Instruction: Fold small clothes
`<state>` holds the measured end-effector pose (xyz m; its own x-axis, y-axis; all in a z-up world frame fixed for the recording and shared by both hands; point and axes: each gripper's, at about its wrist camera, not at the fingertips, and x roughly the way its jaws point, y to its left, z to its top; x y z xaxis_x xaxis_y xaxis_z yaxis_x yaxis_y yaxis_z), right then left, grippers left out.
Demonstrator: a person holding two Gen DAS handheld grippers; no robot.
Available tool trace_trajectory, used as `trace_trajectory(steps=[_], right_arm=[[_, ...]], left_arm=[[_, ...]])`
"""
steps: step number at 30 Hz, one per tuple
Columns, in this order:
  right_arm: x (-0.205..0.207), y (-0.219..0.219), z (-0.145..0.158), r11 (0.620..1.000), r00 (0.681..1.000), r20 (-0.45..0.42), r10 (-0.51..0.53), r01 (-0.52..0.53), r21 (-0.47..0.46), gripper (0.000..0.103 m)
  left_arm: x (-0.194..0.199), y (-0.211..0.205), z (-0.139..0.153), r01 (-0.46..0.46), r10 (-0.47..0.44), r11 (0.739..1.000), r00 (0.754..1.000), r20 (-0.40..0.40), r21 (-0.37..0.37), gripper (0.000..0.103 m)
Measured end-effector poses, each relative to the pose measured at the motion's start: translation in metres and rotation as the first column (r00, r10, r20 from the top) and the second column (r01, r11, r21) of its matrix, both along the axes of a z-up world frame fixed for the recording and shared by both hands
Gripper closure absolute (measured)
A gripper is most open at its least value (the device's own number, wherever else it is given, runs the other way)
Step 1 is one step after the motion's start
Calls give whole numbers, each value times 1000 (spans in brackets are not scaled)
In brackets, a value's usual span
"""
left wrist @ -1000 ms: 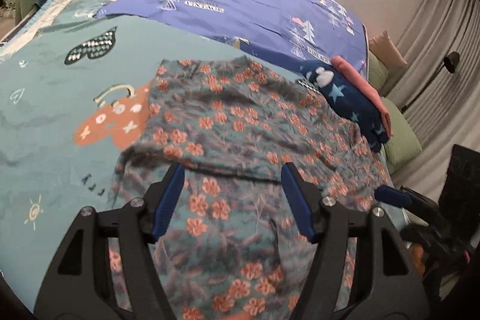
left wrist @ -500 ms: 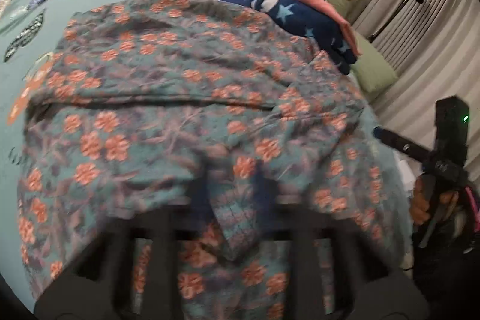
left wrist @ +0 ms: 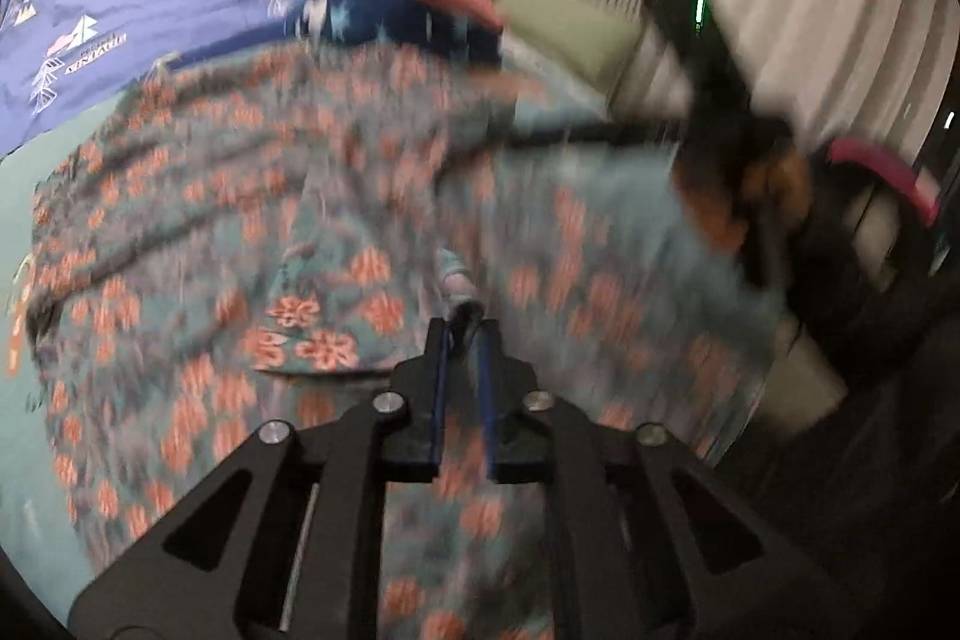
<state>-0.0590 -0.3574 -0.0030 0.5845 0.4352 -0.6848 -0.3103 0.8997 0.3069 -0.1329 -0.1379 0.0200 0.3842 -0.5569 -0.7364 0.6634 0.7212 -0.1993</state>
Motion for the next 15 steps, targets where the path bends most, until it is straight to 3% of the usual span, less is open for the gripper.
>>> trace_trajectory(steps=[3, 5, 7, 9, 12, 15], right_arm=[[-6, 3, 0, 999, 1000, 7, 12, -12, -33, 34], [-9, 5, -1, 999, 1000, 3, 19, -19, -41, 33], [-11, 7, -3, 999, 1000, -2, 23, -23, -42, 33], [-12, 9, -5, 999, 1000, -6, 29, -29, -39, 33], [-12, 14, -8, 999, 999, -16, 37, -37, -29, 33], [-12, 17, -10, 999, 999, -22, 38, -38, -22, 33]], left_arm=[[-5, 7, -13, -43, 45, 998, 999, -29, 52, 71], [-1, 20, -16, -102, 103, 995, 993, -63, 21, 62], [9, 39, -17, -182, 173, 981, 977, -128, -62, 53], [17, 53, -22, -252, 220, 959, 952, -212, -134, 51], [34, 64, -45, -345, 239, 913, 884, -403, -216, 51], [41, 60, -53, -377, 231, 884, 866, -444, -275, 54]])
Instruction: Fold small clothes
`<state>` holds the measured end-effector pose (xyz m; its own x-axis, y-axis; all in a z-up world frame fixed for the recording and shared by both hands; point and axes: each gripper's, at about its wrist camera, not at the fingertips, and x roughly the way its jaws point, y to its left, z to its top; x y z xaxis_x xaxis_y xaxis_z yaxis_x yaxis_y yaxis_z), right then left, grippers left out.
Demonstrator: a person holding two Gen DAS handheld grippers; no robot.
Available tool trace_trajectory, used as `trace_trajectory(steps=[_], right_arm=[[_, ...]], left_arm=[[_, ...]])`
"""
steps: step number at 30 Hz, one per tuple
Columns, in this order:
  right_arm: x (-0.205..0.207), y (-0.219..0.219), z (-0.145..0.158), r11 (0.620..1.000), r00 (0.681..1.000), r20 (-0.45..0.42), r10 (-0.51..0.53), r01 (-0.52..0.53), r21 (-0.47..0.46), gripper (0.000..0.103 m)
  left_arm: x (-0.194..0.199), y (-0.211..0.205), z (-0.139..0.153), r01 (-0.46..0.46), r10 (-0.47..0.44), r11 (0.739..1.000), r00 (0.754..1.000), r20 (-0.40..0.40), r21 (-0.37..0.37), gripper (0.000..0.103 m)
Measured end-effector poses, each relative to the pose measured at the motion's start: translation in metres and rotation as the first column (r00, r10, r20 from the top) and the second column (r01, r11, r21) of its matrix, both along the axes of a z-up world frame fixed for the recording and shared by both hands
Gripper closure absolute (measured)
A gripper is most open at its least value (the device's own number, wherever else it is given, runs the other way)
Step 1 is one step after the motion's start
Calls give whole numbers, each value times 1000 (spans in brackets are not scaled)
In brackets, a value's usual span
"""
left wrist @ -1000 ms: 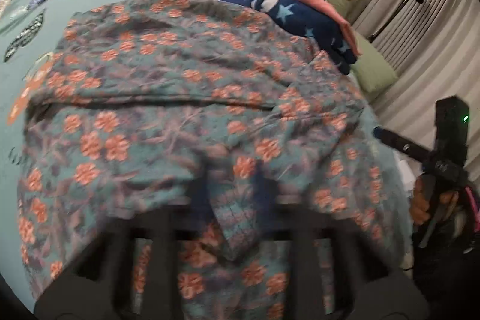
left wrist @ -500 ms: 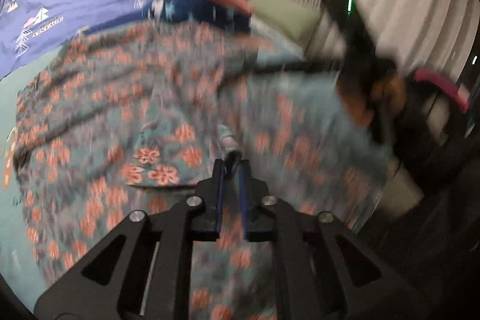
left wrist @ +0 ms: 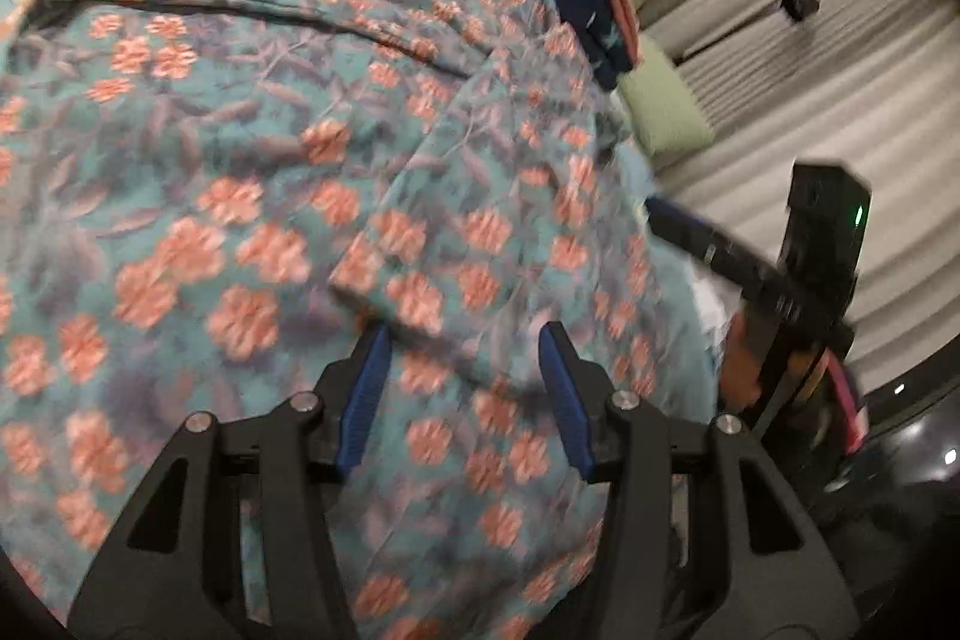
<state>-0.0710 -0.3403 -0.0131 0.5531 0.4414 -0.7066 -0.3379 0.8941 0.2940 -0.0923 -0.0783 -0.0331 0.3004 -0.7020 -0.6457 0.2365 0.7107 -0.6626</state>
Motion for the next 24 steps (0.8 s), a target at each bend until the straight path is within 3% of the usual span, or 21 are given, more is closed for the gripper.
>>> trace_trajectory(steps=[1, 2, 3, 6, 10, 15, 20, 24], right_arm=[[0, 0, 0, 1000, 1000, -1, -3, 3, 1, 33], [1, 0, 0, 1000, 1000, -2, -8, 8, 2, 33], [2, -1, 0, 1000, 1000, -3, -16, 16, 4, 33], [6, -7, 2, 999, 999, -4, -42, 42, 14, 33], [14, -17, 5, 996, 996, -8, -88, 88, 34, 32], [24, -16, 10, 993, 993, 13, -117, 117, 19, 32], [37, -12, 19, 994, 993, 46, -110, 109, 7, 28], [48, -6, 19, 995, 994, 51, -100, 100, -6, 27]], left_arm=[[5, -2, 0, -11, 11, 1000, 1000, -7, -22, 73], [9, -6, 0, -16, 15, 999, 1000, -11, -28, 99], [14, -8, 3, -30, 30, 999, 1000, 0, -13, 97], [19, -13, 44, -61, 54, 997, 985, 162, 44, 97], [30, -3, 122, -77, 42, 994, 921, 386, 74, 97], [57, 7, 187, -132, 24, 978, 843, 537, 164, 97], [87, 16, 205, -178, 30, 963, 816, 578, 202, 97], [109, 36, 197, -224, 49, 943, 824, 565, 246, 97]])
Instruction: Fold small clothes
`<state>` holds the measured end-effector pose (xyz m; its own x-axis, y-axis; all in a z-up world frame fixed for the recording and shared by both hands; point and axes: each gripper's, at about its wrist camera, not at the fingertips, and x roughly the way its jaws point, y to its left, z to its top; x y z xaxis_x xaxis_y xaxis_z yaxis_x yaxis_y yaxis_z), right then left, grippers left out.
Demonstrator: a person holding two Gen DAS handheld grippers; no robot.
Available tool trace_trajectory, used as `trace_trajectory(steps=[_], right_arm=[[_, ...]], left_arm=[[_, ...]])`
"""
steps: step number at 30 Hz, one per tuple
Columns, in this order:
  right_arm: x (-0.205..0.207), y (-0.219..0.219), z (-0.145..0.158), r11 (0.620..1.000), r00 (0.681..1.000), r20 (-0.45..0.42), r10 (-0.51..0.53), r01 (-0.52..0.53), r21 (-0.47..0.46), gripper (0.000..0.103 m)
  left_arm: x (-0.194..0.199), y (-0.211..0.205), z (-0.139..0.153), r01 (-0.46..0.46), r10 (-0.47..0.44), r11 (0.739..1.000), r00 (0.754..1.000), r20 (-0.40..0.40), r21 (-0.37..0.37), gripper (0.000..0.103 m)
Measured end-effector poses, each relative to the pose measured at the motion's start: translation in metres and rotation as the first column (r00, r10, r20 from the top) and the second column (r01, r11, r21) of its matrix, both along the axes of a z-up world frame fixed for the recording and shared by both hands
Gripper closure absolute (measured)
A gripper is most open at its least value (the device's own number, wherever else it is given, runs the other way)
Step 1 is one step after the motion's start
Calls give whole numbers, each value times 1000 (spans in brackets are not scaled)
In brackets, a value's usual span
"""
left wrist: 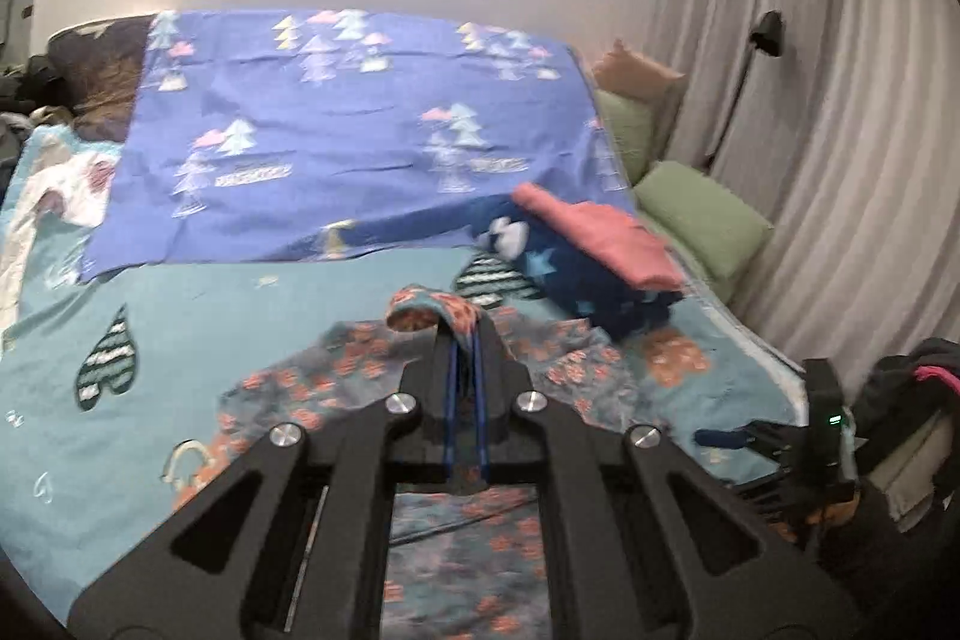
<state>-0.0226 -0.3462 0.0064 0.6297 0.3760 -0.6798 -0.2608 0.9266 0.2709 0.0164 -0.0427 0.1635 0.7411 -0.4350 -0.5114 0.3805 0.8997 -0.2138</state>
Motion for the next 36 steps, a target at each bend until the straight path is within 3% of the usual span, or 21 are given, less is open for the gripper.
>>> trace_trajectory(steps=[7, 14, 15, 19, 22, 24, 27, 29, 31, 34, 36], right_arm=[[19, 8, -11, 1000, 1000, -28, 6, -6, 2, 27], [33, 8, -21, 987, 995, -38, -88, 82, -135, 27], [34, 3, -22, 987, 994, -45, -99, 93, -131, 27], [42, -25, -19, 990, 989, -62, -134, 131, -44, 27], [51, -42, -10, 982, 980, -65, -189, 189, -11, 27], [50, -46, -5, 983, 981, -57, -183, 183, -4, 27], [37, -36, -8, 984, 988, -24, -150, 147, -96, 27], [27, -25, -18, 980, 993, -20, -114, 109, -164, 27], [21, -16, -32, 976, 996, -33, -85, 76, -203, 27], [19, -14, -46, 973, 993, -52, -105, 91, -213, 28], [19, -18, -51, 972, 990, -49, -134, 121, -200, 28]], left_arm=[[31, 49, -60, -104, 104, 995, 983, -149, 8, 97], [39, 72, -111, -156, 160, 987, 953, -258, 35, 97], [38, 76, -118, -163, 166, 986, 945, -281, 33, 96], [32, 93, -145, -225, 239, 971, 911, -336, 80, 77], [31, 103, -144, -270, 281, 960, 899, -335, 81, 77], [29, 101, -135, -281, 292, 956, 905, -310, 81, 75], [30, 77, -117, -220, 233, 972, 939, -252, 76, 64], [40, 42, -103, -121, 132, 991, 965, -225, 61, 54], [56, 4, -95, -23, 31, 999, 974, -226, 38, 46], [87, -62, -95, 143, -137, 990, 956, -259, 7, 38], [112, -117, -103, 252, -238, 968, 922, -306, 7, 38]])
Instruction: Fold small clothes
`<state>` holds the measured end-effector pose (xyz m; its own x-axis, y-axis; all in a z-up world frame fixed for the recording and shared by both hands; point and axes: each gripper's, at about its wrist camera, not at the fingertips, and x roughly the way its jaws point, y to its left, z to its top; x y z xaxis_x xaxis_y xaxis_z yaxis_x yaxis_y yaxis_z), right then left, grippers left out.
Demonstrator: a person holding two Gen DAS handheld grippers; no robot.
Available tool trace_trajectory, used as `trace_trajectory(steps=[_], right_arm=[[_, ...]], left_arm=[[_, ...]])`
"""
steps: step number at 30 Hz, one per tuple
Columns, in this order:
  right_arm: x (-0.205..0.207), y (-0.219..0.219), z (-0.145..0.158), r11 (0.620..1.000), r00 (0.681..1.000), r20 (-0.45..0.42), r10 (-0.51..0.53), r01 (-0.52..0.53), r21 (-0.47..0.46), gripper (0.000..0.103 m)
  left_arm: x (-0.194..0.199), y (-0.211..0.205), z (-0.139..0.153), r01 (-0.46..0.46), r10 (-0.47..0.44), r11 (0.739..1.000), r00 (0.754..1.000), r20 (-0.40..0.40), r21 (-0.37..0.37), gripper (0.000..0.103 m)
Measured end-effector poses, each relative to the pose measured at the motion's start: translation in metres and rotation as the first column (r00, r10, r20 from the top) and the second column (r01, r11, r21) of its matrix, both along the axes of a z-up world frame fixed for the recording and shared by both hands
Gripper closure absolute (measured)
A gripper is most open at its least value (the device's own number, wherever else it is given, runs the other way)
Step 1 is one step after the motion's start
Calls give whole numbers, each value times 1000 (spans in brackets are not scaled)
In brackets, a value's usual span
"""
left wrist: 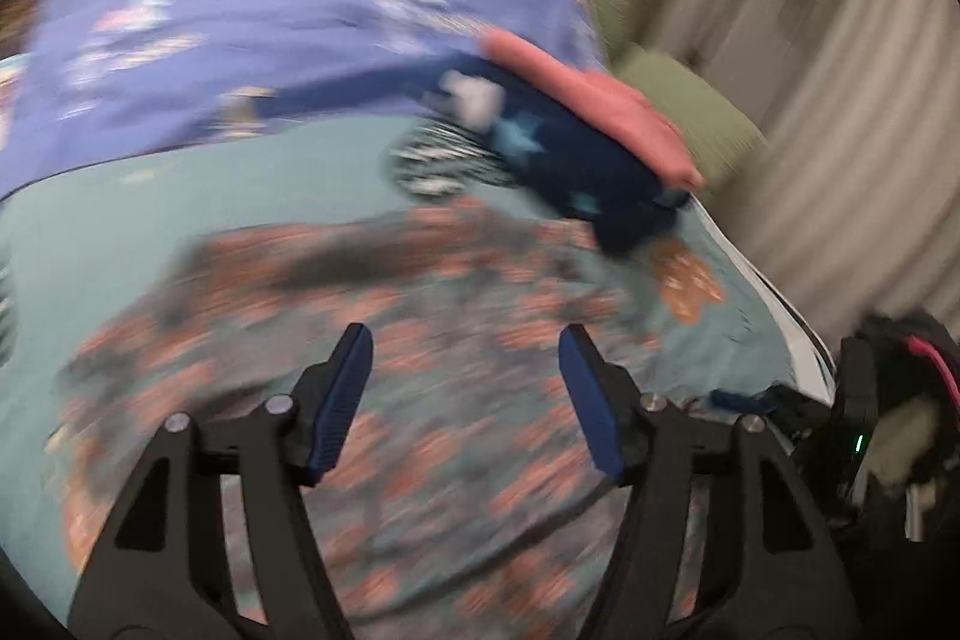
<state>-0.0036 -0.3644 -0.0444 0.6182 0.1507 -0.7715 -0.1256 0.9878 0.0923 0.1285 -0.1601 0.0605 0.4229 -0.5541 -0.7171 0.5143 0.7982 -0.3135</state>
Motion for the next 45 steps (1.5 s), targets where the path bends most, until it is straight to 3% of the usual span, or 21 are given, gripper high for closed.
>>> trace_trajectory(steps=[4, 9, 11, 14, 18, 25, 29, 33, 36, 38, 40, 41, 43, 45], right_arm=[[3, -10, -3, 998, 998, 23, -54, 54, 19, 28], [1, -23, -4, 995, 995, 59, -82, 79, 53, 28], [1, -32, -4, 990, 993, 60, -103, 97, 98, 28], [2, -44, -5, 980, 987, 46, -151, 144, 135, 28], [-1, -58, -6, 960, 972, 32, -233, 225, 164, 28], [-11, -80, -8, 925, 937, -7, -349, 345, 160, 30], [-24, -80, 3, 937, 962, 24, -272, 259, 234, 30], [-22, -54, 24, 964, 985, 104, -140, 111, 243, 36], [-8, -36, 28, 967, 990, 112, -84, 54, 250, 53], [2, -29, 25, 960, 994, 88, -59, 32, 279, 70], [13, -24, 12, 957, 999, 18, -34, 27, 288, 75], [20, -24, 2, 963, 998, -43, -45, 54, 262, 85], [21, -27, -12, 960, 993, -110, -51, 79, 268, 93], [15, -30, -10, 962, 989, -123, -79, 108, 249, 93]], left_arm=[[39, -74, -25, 106, -102, 994, 990, -96, 35, 38], [80, -127, -65, 206, -188, 978, 939, -287, 36, 39], [82, -145, -69, 283, -270, 959, 910, -315, -5, 56], [73, -168, -64, 354, -347, 935, 899, -268, -23, 66], [64, -189, -52, 394, -409, 912, 892, -192, -112, 66], [48, -190, -42, 383, -380, 923, 921, -87, 21, 66], [31, -162, -14, 335, -342, 934, 939, 32, 124, 56], [11, -100, 14, 228, -249, 961, 960, 128, 158, 53], [-2, -31, 24, 70, -100, 982, 980, 170, 177, 52], [-12, 9, 22, -37, 1, 982, 981, 192, 187, 48], [-26, 64, 16, -177, 135, 963, 969, 206, 204, 41], [-34, 98, 7, -246, 208, 948, 959, 191, 203, 41], [-43, 140, -12, -327, 305, 924, 943, 134, 197, 41], [-56, 177, -39, -407, 403, 890, 913, 62, 204, 41]])
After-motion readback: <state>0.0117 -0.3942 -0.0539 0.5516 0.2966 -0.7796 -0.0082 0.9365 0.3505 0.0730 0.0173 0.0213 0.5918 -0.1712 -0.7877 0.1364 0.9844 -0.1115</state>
